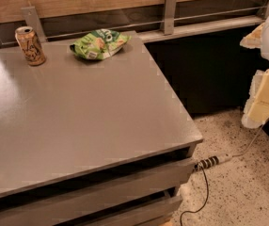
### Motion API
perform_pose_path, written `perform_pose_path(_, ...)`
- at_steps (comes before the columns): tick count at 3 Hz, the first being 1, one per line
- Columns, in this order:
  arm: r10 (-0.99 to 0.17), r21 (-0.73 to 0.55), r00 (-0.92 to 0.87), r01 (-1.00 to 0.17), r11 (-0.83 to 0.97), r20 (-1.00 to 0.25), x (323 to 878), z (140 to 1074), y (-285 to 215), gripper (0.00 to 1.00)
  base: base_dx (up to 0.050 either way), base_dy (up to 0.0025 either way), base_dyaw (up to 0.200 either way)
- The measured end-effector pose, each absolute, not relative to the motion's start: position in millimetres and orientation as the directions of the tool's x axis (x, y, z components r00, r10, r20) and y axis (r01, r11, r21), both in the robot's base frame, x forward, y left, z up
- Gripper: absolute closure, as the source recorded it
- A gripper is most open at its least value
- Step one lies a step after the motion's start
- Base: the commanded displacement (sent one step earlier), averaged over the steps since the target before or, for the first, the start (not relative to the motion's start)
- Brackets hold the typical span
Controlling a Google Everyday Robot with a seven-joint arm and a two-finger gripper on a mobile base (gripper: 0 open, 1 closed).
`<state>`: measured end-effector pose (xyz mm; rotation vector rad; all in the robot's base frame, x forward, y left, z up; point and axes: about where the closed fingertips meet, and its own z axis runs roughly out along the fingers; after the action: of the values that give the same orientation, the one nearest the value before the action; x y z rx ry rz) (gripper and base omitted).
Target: Move orange can near water bottle
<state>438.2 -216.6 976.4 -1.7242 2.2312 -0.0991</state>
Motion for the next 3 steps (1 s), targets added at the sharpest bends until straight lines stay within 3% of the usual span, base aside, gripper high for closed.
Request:
perform_pose_path(2, -0.953, -0.250, -0.221, -0.930, 0.270, -0.208, 438.3, 977.4, -216.4, 0.00, 0.000, -0.00008, 0.178)
perform_pose_path(3, -0.953, -0.251, -0.221, -0.930, 0.270, -0.208, 438.3, 977.5, -216.3, 0.00, 0.000, 0.00000, -0.190)
